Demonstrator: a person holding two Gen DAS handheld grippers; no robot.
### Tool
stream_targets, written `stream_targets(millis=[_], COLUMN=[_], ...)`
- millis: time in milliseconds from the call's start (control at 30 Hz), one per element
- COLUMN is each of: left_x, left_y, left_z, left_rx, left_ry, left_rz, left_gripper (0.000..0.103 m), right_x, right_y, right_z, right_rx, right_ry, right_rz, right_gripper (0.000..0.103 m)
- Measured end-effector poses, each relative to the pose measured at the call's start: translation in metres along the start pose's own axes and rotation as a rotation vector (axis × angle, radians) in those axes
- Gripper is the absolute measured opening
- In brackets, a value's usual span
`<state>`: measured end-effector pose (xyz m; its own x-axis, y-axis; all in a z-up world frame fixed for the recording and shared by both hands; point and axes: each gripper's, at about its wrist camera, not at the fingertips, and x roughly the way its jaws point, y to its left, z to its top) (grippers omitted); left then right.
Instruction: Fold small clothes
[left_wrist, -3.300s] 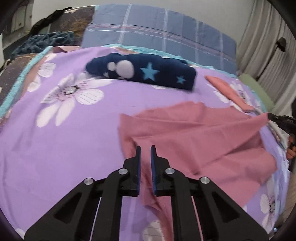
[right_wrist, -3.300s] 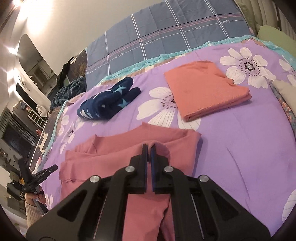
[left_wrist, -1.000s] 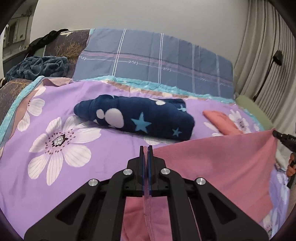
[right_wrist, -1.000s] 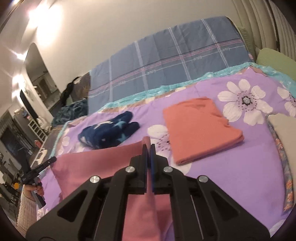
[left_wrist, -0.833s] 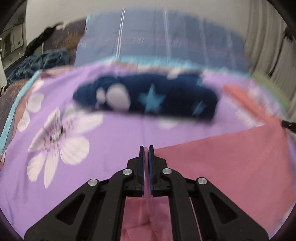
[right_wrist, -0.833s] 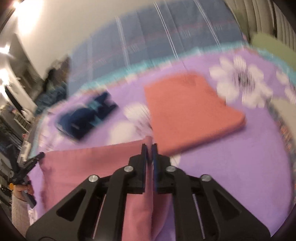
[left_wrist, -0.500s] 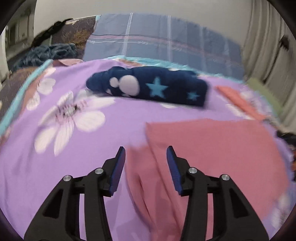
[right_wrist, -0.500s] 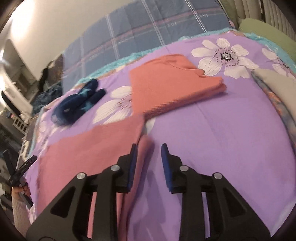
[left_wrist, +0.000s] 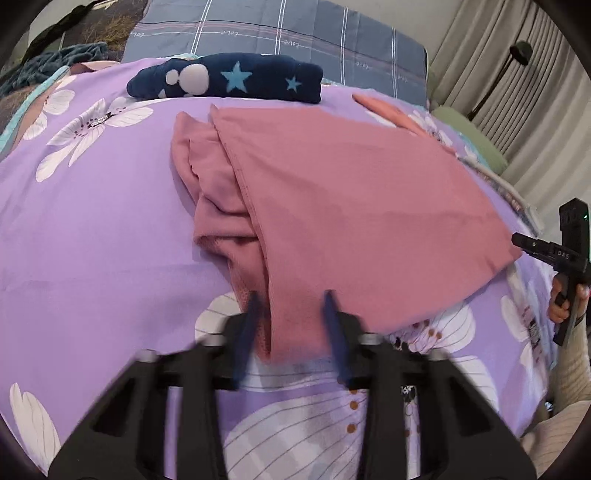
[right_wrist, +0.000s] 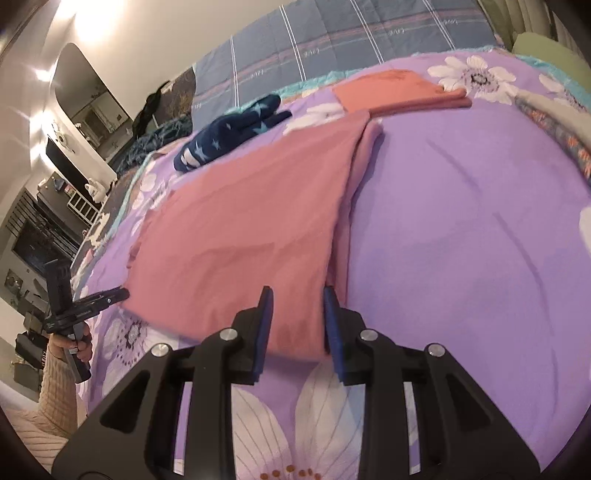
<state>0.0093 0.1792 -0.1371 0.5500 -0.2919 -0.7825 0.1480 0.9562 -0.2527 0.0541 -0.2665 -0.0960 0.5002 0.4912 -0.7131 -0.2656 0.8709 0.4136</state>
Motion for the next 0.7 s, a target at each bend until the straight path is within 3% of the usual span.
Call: stream_targets(millis=[33,67,133,267,400,533,633,700], left_x=[0.000,-0.003,-0.013,-0.036,-0.007,-0.013,-0.015,-0.018], left_y=[0.000,-0.002,-0.008,-0.016,-0.001,0.003,0.000,0.000], left_z=[0.000,0.000,0.001,0.000,-0.023,-0.027,-0.025,-0.024], left_rx=[-0.005,-0.002,0.022,0.050,-0.006,-0.042,-0.009,-0.004], left_ry=[0.013,0.008,-0.015,-0.046,0.053,0.004,0.006,-0.005], left_rz=[-0.014,-0.005,0.020,0.044,0.054,0.024,0.036,0.024], left_gripper=[0.002,0.002,0.002,0.002,0.002,0.002,0.002,0.006], right_x=[0.003,0.006,0.004,-0.017,0.003,0.006,-0.006,-0.017], right_y=[0.001,0.002,0.001,-0.006,-0.018,-0.019,-0.006,0.004], right_z=[-0.002,-0.004,-0.004,0.005,-0.007,-0.012,-0.001,0.008], right_rx=[0.004,0.005,0.018,0.063,0.068,0.070,0.011,-0.027], right_ry=[0.011,0.018,0.006,-0.053,0.044,0.047,0.026,-0.021], right_rz=[0.000,-0.006,-0.034,-0.006,-0.076,-0.083,-0.155,-0.213], right_gripper=[0.022,0.007,0.003,0.002,0.002,0.002,0.010,0.022])
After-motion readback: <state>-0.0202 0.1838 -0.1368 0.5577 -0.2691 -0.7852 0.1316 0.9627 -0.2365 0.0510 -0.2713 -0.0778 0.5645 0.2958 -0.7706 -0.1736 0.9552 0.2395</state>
